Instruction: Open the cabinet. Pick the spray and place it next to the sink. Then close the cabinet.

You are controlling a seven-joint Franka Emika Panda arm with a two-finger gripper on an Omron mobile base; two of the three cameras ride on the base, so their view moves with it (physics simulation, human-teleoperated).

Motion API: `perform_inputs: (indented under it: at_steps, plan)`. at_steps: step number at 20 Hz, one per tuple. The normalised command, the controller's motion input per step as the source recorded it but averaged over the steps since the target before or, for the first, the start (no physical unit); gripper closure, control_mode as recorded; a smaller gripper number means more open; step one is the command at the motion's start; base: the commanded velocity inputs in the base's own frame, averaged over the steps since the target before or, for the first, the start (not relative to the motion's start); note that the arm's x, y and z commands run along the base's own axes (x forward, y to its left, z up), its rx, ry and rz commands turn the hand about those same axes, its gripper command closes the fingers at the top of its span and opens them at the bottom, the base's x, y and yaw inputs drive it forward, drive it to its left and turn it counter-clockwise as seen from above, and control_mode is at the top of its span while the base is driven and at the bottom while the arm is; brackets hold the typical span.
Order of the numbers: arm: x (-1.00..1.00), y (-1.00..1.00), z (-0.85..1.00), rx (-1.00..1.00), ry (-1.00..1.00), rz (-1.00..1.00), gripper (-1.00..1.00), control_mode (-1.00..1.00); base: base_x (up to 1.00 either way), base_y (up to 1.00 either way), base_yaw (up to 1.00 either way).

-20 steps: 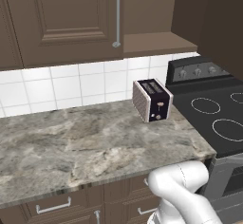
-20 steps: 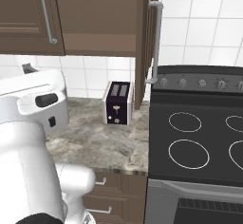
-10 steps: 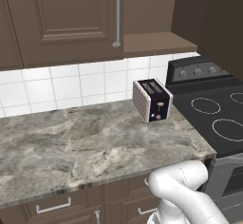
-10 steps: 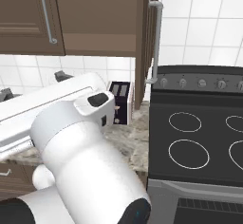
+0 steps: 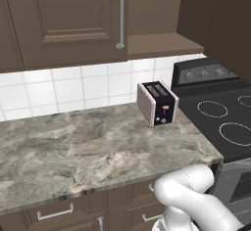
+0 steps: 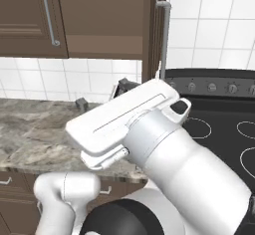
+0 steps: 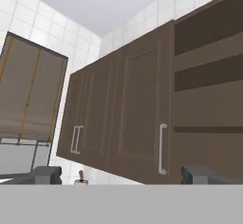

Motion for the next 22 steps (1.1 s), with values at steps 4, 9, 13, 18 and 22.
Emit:
perform_inputs:
  at_steps: [4, 9, 13, 18, 22]
  plan:
    - [0.4, -0.67, -0.27, 0.0, 0.0, 0.05, -1.0, -1.0, 0.0, 0.0, 0.0]
    - [0.59, -0.44, -0.3, 0.0, 0.0, 0.13, -1.0, -1.0, 0.0, 0.0, 0.0]
    - [0.7, -0.4, -0.16, 0.0, 0.0, 0.2, -1.0, -1.0, 0.0, 0.0, 0.0]
    - [0.67, -0.58, -0.01, 0.0, 0.0, 0.16, -1.0, -1.0, 0.0, 0.0, 0.0]
    - [0.52, -0.92, 0.0, 0.0, 0.0, 0.04, -1.0, -1.0, 0.0, 0.0, 0.0]
